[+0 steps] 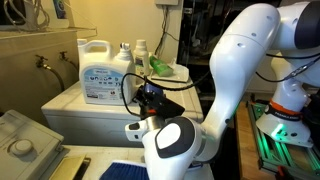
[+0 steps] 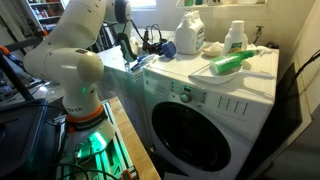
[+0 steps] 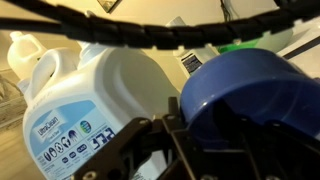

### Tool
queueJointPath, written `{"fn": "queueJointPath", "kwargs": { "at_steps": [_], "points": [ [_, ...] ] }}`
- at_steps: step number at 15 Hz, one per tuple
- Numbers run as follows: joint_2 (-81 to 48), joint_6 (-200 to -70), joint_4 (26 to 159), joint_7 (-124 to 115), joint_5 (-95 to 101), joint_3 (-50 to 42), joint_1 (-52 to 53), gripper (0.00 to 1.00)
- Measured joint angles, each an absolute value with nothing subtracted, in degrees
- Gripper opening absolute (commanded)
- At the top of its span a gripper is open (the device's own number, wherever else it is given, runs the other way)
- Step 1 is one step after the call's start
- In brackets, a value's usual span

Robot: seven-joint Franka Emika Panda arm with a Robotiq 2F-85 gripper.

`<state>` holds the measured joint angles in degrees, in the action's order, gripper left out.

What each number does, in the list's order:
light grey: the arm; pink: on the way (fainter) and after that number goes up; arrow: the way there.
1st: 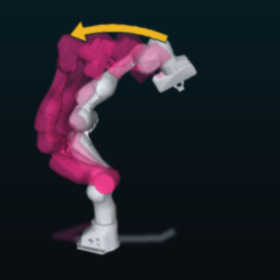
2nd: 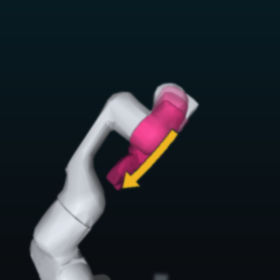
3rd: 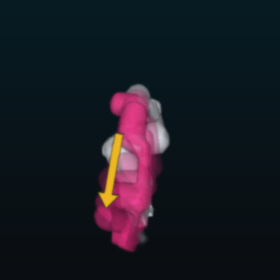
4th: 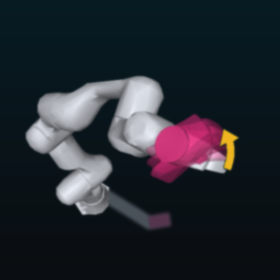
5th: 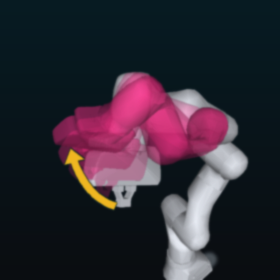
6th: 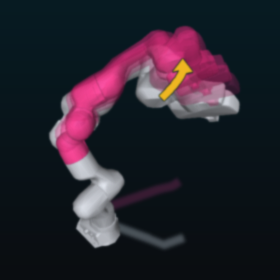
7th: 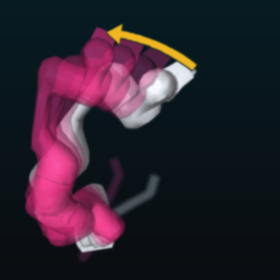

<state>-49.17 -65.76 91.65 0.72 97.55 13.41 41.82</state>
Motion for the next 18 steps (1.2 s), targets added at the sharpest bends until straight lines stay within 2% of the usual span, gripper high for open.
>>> {"fn": "queueJointPath", "kwargs": {
  "at_steps": [3,4,18],
  "points": [
    [-49.35,-65.76,91.64,0.10,97.54,13.45,41.81,0.96],
    [-49.35,-65.79,91.57,-0.34,97.39,13.59,41.76,0.99],
    [-45.88,-72.23,88.32,-10.22,88.02,18.15,36.53,1.00]
  ]
}}
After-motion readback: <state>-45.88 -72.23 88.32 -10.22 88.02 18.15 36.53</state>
